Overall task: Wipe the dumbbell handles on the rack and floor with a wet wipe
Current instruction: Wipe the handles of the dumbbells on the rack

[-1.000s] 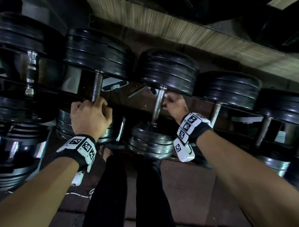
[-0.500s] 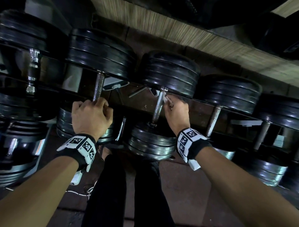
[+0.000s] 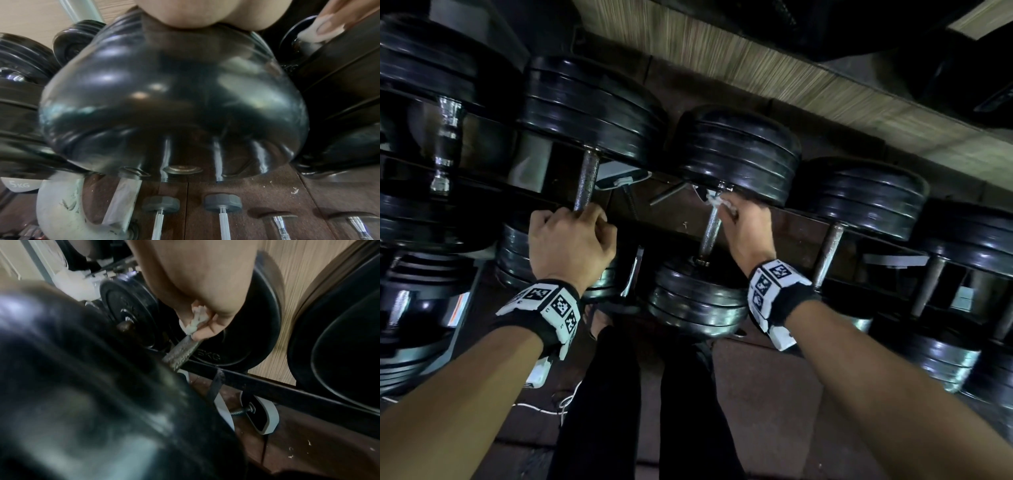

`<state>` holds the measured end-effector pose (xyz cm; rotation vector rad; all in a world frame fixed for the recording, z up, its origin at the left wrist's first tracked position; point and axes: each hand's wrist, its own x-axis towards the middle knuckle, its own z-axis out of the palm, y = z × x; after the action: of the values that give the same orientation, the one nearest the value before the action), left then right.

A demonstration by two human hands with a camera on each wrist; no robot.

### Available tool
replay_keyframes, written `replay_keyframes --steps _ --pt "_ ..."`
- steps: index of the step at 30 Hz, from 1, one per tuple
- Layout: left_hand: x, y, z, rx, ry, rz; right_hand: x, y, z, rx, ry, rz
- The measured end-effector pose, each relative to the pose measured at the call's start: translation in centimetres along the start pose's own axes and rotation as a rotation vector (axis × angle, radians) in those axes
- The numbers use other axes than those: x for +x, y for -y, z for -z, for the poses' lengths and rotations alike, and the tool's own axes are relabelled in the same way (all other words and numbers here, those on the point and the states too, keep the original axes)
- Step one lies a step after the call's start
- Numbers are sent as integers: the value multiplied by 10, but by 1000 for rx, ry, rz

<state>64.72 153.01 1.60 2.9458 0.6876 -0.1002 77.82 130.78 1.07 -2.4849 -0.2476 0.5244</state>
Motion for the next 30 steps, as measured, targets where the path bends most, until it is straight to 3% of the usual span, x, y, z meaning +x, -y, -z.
replay_keyframes --steps 5,8,10,12,14,18,22,25,26,28,30 --pt "1 0 1 15 27 -5 -28 -5 -7 30 202 -6" --pt "0 0 4 6 35 1 -37 -10 -5 57 317 -88" --pt "0 -1 4 -1 36 6 -28 -9 2 112 212 -107" --pt "0 -1 2 -2 35 10 -14 -2 9 153 12 -41" --pt "1 0 1 4 36 11 -1 1 9 107 -70 34" --pt "0 -1 3 -25 26 5 -8 -11 -5 117 102 -24" --pt "0 -2 6 -58 11 8 -31 -26 -12 88 409 -47" --pt "-7 -15 4 -190 -11 -95 -34 -29 0 298 409 -197" --pt "-13 -28 1 -279 46 -168 -38 -29 6 385 380 -244" --pt "-25 -61 -4 -540 289 -274 -51 -26 16 563 360 -279" --pt "-33 -90 -5 -787 479 -262 -66 -23 24 728 357 -265"
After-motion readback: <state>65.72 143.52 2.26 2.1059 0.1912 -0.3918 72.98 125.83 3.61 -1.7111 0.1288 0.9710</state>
